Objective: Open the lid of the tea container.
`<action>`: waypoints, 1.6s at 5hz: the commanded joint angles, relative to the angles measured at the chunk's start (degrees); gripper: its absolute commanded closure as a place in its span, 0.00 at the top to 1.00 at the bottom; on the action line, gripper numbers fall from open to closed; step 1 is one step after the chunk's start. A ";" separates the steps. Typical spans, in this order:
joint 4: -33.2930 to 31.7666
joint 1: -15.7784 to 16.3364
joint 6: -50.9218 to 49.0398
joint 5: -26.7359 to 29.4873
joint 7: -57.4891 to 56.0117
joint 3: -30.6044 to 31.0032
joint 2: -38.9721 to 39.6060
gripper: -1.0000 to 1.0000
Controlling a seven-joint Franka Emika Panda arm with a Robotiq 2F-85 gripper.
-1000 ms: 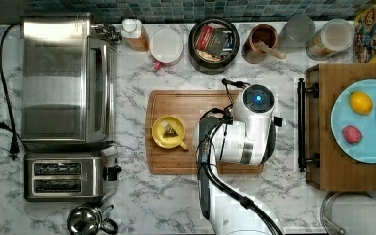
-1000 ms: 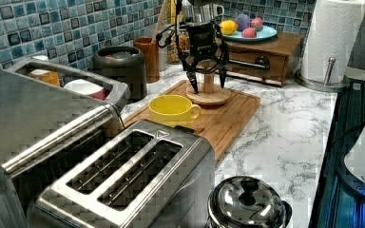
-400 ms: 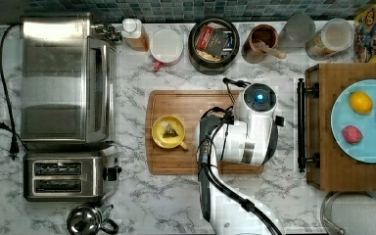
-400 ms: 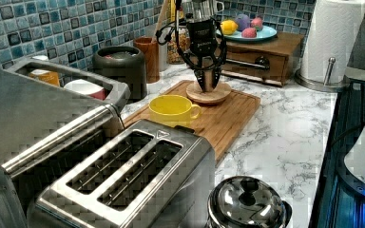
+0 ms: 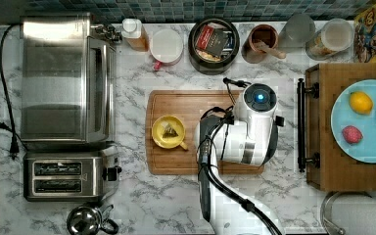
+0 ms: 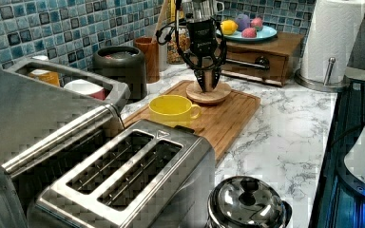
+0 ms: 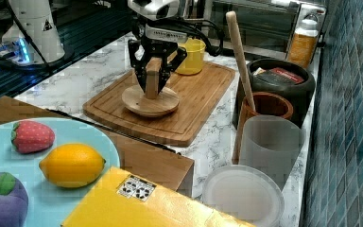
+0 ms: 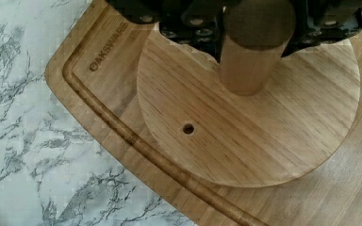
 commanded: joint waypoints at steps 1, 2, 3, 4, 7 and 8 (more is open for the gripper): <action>8.52 1.96 3.99 -0.84 -4.28 2.00 -13.40 0.00; 12.16 3.68 3.54 -2.41 -5.94 3.49 -15.36 0.00; 16.32 4.95 -0.41 -1.42 -10.98 5.38 -15.99 0.00; 21.57 6.47 -7.99 2.91 -18.96 6.03 -16.13 0.00; 22.81 7.26 -16.42 -0.86 -20.04 9.43 -19.73 0.00; 22.81 6.81 -16.42 -0.81 -20.07 9.86 -19.73 0.00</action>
